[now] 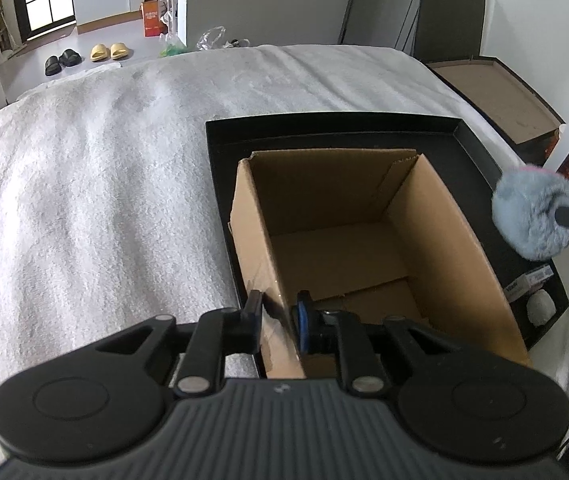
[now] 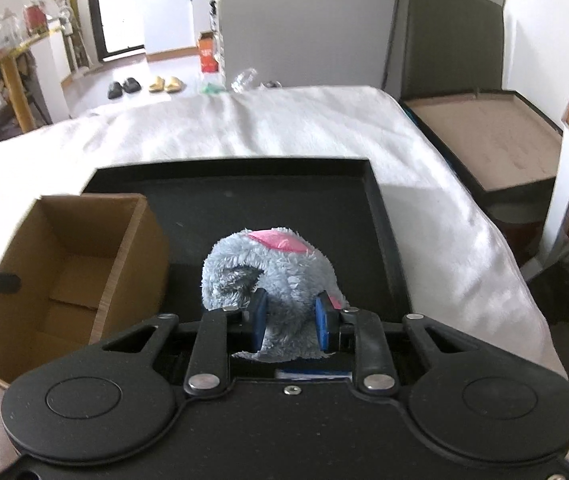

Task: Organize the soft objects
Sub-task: 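Lift the plush into the cardboard box and open the right tool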

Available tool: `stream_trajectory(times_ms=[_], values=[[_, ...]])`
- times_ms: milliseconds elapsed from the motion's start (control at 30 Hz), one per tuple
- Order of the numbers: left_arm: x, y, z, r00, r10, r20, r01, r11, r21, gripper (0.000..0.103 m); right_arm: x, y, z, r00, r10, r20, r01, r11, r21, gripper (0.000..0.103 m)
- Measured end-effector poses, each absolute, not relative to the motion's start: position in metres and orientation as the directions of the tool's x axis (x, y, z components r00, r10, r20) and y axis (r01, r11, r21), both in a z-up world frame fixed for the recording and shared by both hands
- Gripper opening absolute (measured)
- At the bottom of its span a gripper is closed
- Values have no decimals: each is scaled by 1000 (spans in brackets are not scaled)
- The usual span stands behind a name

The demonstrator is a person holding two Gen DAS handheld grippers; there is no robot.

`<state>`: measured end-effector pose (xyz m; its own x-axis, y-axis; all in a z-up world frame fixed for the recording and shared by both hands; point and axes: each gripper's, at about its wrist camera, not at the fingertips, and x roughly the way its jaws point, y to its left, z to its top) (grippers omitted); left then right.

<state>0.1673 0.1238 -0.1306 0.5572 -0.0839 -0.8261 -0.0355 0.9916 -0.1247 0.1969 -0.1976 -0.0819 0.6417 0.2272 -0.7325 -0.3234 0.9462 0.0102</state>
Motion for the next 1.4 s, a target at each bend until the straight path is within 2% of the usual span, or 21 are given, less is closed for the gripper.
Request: stream_trajectory(times_ms=[433,1033,1400], values=[[173,129,-133,538,-106,-836,-42,988,-152,16,186,-134,-49,634,395,-665,-436,893,114,24],[177,146,-139,526,-148,-838,-135,958,-254,16,189,-67,-70,512,483,-710,-512,836,199,24],[178,143,-139,515,-111,-850,-168,959,-227,14,190,-43,-91,472,485,-736,-514,830,217,25]])
